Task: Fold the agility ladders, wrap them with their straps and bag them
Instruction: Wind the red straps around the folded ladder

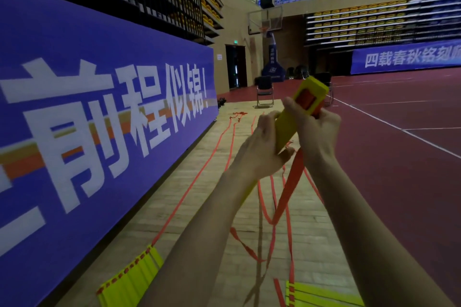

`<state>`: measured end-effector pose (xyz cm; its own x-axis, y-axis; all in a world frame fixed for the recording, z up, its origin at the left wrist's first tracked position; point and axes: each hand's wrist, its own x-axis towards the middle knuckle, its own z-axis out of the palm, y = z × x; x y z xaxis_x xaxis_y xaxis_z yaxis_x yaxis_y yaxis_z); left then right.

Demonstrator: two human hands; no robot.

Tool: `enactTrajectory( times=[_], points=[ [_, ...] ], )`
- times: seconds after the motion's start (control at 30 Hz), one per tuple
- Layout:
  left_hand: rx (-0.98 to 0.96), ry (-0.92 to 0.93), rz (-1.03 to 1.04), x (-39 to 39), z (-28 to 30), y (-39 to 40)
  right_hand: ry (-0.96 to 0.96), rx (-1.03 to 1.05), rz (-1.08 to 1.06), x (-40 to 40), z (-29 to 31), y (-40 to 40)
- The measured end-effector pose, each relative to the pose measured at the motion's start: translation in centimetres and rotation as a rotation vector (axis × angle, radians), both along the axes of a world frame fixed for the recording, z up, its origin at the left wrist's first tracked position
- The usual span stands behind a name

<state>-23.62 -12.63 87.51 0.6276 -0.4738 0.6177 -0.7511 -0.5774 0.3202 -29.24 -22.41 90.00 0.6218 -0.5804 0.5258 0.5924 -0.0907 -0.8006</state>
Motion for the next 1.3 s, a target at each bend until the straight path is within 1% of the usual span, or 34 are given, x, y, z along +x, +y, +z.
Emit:
enactTrajectory(
  times=[0.03,0.07,0.17,0.2,0.23,0.27,0.33,0.43,0.47,0.53,0.57,0.6,0.67,0.73,0.77,0.8,0.83,0.9,0.93,0.97,1.0,1.07,1.13,1.23,1.3],
  points=[
    [-0.049,0.138,-0.058,0.0,0.6,0.2,-0.027,0.024,0.057,-0.2,0.2,0.0],
    [-0.115,0.302,-0.169,-0.1,1.2,0.5,-0.052,0.031,0.102,-0.4,0.6,0.0],
    [-0.331,0.818,-0.619,-0.3,1.4,1.5,-0.048,0.068,0.187,-0.8,1.5,-0.2],
    [-0.336,0.937,-0.684,-0.6,1.3,1.7,-0.045,0.094,0.214,-1.0,1.6,-0.4],
    [-0.312,1.002,-0.701,-0.8,1.0,1.7,-0.048,0.112,0.238,-1.0,1.6,-0.7],
    [-0.277,1.013,-0.692,-1.0,0.7,1.6,-0.038,0.114,0.254,-1.1,1.5,-1.0],
    [-0.235,0.931,-0.601,-0.7,0.1,1.0,0.042,0.037,0.237,-1.3,1.1,-2.0],
    [-0.233,0.760,-0.337,-0.3,-0.7,0.7,0.220,-0.227,0.115,-1.9,0.4,-3.8],
    [-0.198,0.645,-0.246,-0.4,-1.0,0.5,0.282,-0.281,0.073,-2.1,0.1,-4.2],
    [0.015,0.237,-0.027,-0.9,-1.6,-0.1,0.374,-0.329,-0.017,-2.2,-0.9,-4.4],
    [0.099,0.039,0.068,-1.1,-2.0,-0.5,0.382,-0.303,-0.059,-2.1,-1.5,-4.4],
    [0.130,-0.110,0.131,-1.2,-2.4,-0.7,0.371,-0.256,-0.088,-2.1,-2.0,-4.2],
    [0.150,-0.270,0.204,-1.1,-2.9,-1.0,0.330,-0.149,-0.085,-2.3,-2.7,-3.7],
    [0.170,-0.370,0.210,-0.7,-3.1,-1.0,0.239,-0.030,-0.058,-2.2,-3.1,-3.5],
    [0.164,-0.395,0.177,-0.6,-3.0,-0.9,0.194,0.021,-0.055,-2.1,-3.2,-3.4],
    [0.152,-0.372,0.132,-0.6,-2.8,-0.7,0.160,0.065,-0.057,-2.1,-3.2,-3.4],
    [0.156,-0.274,0.086,-0.4,-2.5,-0.4,0.138,0.109,-0.062,-2.2,-3.1,-3.4],
    [0.214,0.084,0.007,0.2,-1.8,0.8,0.126,0.215,-0.085,-2.3,-2.9,-3.9],
    [0.249,0.230,-0.013,0.7,-1.7,1.7,0.127,0.288,-0.091,-2.3,-2.9,-4.5],
    [0.283,0.309,-0.022,1.1,-1.8,2.5,0.131,0.366,-0.093,-2.2,-3.1,-5.1],
    [0.309,0.334,-0.022,1.3,-2.0,3.1,0.133,0.436,-0.091,-2.1,-3.3,-5.7],
    [0.338,0.288,0.005,1.4,-2.1,3.9,0.140,0.511,-0.080,-1.8,-4.0,-6.3],
    [0.359,0.207,0.014,1.3,-2.0,3.9,0.125,0.520,-0.062,-1.5,-4.6,-6.5],
    [0.355,0.088,0.013,1.5,-2.4,3.6,0.050,0.466,0.042,-1.3,-4.8,-6.7],
    [0.302,-0.006,0.052,1.7,-2.8,3.5,0.090,0.373,0.093,-1.3,-4.7,-7.2]
  ],
)
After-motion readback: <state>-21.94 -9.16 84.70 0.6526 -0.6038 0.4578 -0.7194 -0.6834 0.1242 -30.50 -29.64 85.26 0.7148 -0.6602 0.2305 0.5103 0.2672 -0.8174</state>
